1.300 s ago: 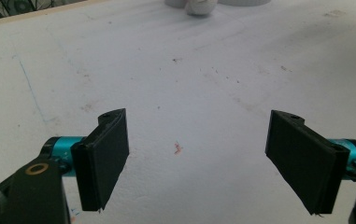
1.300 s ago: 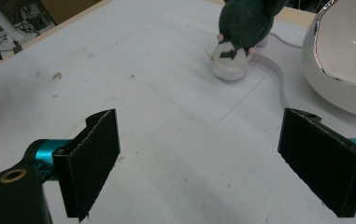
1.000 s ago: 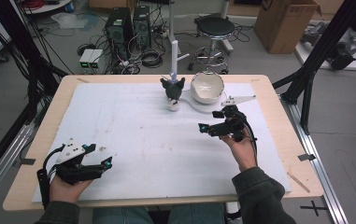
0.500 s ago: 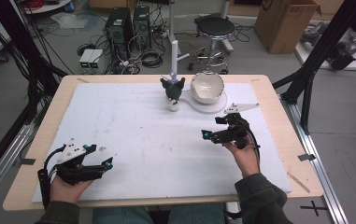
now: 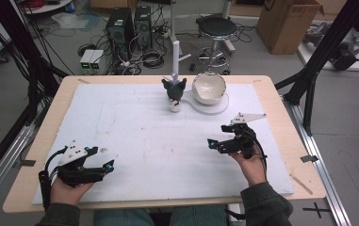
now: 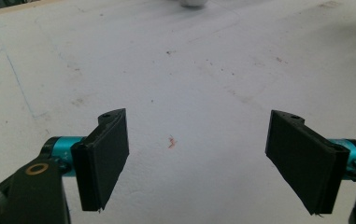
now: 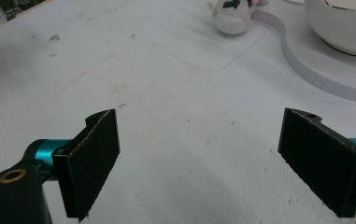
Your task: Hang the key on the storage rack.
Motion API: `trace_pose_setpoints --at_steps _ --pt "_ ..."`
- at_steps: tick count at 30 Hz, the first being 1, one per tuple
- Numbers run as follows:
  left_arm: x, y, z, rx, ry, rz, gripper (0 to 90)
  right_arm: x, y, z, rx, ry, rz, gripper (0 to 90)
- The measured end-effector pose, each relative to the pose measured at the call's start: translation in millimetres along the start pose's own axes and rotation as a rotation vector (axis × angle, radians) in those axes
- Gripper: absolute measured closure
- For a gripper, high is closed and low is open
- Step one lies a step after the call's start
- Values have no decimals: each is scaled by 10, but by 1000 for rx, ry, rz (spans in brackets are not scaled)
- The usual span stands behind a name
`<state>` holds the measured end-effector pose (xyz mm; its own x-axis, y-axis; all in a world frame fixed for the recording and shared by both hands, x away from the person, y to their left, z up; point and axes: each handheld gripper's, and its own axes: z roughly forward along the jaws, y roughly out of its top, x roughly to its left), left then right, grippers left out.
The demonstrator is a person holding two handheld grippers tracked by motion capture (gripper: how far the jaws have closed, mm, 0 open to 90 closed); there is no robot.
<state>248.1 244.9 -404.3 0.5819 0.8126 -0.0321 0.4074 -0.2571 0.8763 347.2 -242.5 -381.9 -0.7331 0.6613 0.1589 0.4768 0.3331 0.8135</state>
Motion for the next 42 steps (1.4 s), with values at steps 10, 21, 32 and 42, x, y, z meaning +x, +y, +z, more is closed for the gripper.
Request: trace_pose_setpoints --at_steps 10,21,32,42 --pt "2 -15 -9 6 -12 -7 217 -18 -140 -77 -13 -23 -2 119" --pt "19 -41 -13 15 -23 -8 217 -51 -278 -166 -23 -46 25 119" --pt "33 -71 -22 36 -26 -5 217 -56 -372 -262 -33 -54 29 119" --pt "38 -91 -19 51 -28 -2 217 -49 -447 -342 -44 -70 28 119"
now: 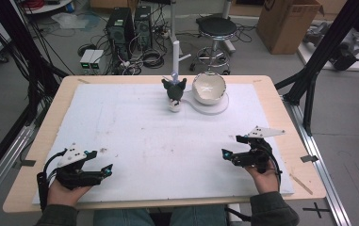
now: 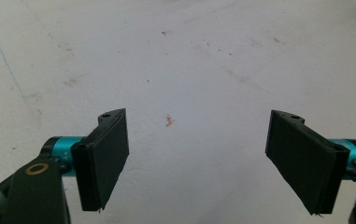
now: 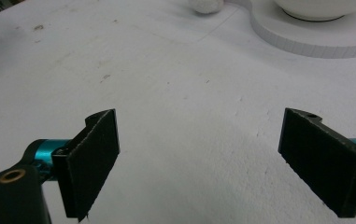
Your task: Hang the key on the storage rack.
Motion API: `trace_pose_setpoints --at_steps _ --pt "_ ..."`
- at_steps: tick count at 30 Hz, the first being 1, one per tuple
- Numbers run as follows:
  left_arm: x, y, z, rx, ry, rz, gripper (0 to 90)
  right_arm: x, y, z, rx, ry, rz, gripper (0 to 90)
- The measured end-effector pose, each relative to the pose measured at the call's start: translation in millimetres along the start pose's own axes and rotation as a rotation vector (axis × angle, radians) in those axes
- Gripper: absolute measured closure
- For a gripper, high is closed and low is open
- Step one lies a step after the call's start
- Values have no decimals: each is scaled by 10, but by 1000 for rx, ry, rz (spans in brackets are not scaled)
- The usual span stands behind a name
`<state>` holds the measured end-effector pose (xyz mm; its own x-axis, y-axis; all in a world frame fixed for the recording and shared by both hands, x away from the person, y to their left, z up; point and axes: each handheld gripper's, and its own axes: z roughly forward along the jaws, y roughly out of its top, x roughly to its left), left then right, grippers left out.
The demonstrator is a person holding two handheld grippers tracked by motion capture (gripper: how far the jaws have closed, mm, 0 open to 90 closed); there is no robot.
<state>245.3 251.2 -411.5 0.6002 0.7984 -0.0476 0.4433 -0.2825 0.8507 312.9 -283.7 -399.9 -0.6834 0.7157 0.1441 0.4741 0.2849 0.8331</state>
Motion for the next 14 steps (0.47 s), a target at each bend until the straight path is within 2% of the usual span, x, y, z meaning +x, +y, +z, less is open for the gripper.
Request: trace_pose_setpoints --at_steps 14 --pt "-8 1 6 -2 -4 -1 218 59 -43 -1 26 -5 -21 119"
